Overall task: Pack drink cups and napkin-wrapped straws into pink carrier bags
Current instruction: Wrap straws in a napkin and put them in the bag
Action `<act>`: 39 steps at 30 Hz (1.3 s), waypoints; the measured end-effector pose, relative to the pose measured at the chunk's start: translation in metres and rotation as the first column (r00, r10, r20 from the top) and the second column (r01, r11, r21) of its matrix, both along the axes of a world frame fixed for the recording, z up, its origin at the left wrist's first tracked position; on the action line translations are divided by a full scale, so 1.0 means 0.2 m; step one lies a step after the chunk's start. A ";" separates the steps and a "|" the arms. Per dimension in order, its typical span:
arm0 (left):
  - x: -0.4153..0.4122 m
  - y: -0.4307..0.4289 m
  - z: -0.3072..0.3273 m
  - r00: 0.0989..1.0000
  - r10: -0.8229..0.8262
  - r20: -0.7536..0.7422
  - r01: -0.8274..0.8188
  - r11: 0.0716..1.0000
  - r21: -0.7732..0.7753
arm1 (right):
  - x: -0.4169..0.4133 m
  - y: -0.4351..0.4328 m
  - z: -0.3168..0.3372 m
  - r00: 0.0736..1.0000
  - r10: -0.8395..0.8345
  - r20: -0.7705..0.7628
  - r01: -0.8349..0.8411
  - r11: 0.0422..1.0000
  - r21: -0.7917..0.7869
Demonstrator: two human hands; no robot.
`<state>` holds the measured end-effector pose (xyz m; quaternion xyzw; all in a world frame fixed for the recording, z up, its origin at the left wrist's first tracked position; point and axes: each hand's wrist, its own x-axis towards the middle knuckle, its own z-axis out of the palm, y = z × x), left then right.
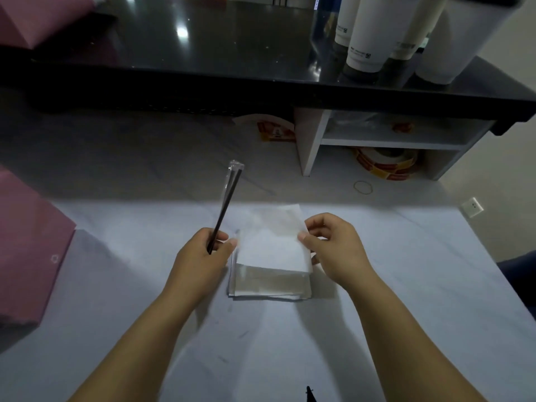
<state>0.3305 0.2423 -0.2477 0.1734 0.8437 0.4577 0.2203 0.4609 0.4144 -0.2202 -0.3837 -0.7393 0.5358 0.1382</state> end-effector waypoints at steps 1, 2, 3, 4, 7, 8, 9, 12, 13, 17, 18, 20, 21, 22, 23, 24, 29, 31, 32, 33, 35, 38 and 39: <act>0.00 0.00 0.00 1.000 0.003 0.012 -0.003 1.000 0.010 | 0.00 0.00 0.02 1.000 0.008 -0.027 -0.009 0.999 -0.031; 0.00 0.00 0.01 1.000 0.005 0.023 -0.005 1.000 0.019 | -0.01 -0.01 0.03 0.999 0.013 -0.050 -0.016 0.998 -0.064; 0.01 0.00 0.01 0.999 0.005 0.034 -0.006 1.000 0.030 | -0.01 -0.01 0.04 0.998 0.014 -0.067 -0.021 0.995 -0.101; 0.01 0.00 0.02 0.999 0.004 0.044 -0.006 0.999 0.046 | -0.01 -0.01 0.05 0.997 0.013 -0.077 -0.023 0.991 -0.134; 0.03 0.01 0.06 0.994 0.006 0.112 -0.018 0.994 0.108 | -0.01 -0.01 0.05 0.996 0.002 -0.086 -0.019 0.981 -0.193; 0.04 0.01 0.07 0.991 0.007 0.133 -0.023 0.992 0.121 | -0.01 -0.01 0.05 0.996 0.002 -0.092 -0.021 0.978 -0.205; 0.04 0.02 0.08 0.990 0.003 0.140 -0.020 0.992 0.124 | -0.01 -0.01 0.05 0.996 0.006 -0.094 -0.026 0.977 -0.211; 0.04 0.02 0.08 0.996 -0.014 0.092 0.003 0.993 0.114 | 0.00 -0.02 0.04 0.997 0.025 -0.074 -0.038 0.983 -0.180; 0.04 0.01 0.08 0.997 -0.011 0.076 0.003 0.994 0.113 | 0.00 -0.02 0.04 0.997 0.026 -0.072 -0.037 0.986 -0.163; 0.04 0.00 0.09 0.998 0.003 0.063 -0.010 0.994 0.111 | 0.00 -0.01 0.01 0.999 0.017 -0.035 -0.019 0.998 -0.056; 0.04 -0.01 0.09 0.998 0.003 0.058 -0.009 0.994 0.107 | 0.00 -0.01 0.01 0.999 0.030 -0.015 -0.030 0.999 -0.011; 0.04 -0.03 0.09 0.999 0.004 0.035 -0.008 0.996 0.092 | 0.00 -0.01 0.00 0.998 0.056 0.020 -0.057 0.995 0.086; 0.04 -0.04 0.09 1.000 0.012 0.024 -0.014 0.996 0.090 | 0.00 0.00 0.00 0.998 0.062 0.027 -0.065 0.990 0.126; 0.03 -0.06 0.10 1.000 0.020 0.020 -0.022 0.995 0.097 | -0.01 0.00 0.01 0.998 0.065 0.023 -0.067 0.985 0.159; 0.03 -0.07 0.11 0.999 0.028 0.025 -0.031 0.993 0.113 | -0.01 -0.01 0.02 0.998 0.069 0.005 -0.069 0.978 0.196; 0.02 -0.09 0.13 0.999 0.031 0.034 -0.035 0.991 0.132 | -0.02 -0.01 0.04 0.997 0.080 -0.018 -0.073 0.969 0.237; -0.02 -0.19 0.30 0.996 0.030 -0.083 -0.014 0.983 0.185 | -0.08 -0.05 0.17 0.950 0.202 -0.237 -0.113 0.934 0.339; -0.05 -0.22 0.39 0.988 0.048 -0.149 -0.018 0.981 0.195 | -0.12 -0.07 0.22 0.920 0.257 -0.294 -0.136 0.916 0.378; -0.07 -0.24 0.45 0.983 0.052 -0.177 -0.014 0.978 0.210 | -0.15 -0.08 0.25 0.905 0.285 -0.315 -0.150 0.908 0.392; -0.08 -0.25 0.51 0.977 0.054 -0.206 -0.005 0.973 0.230 | -0.17 -0.09 0.28 0.888 0.313 -0.336 -0.164 0.900 0.404; -0.10 -0.29 0.63 0.960 0.063 -0.273 0.010 0.966 0.259 | -0.23 -0.11 0.34 0.856 0.361 -0.371 -0.185 0.883 0.432; -0.13 -0.35 0.80 0.917 0.084 -0.390 0.019 0.967 0.254 | -0.31 -0.16 0.45 0.821 0.411 -0.396 -0.201 0.858 0.473; -0.15 -0.38 0.86 0.899 0.092 -0.428 0.020 0.968 0.250 | -0.34 -0.18 0.48 0.807 0.428 -0.407 -0.209 0.851 0.481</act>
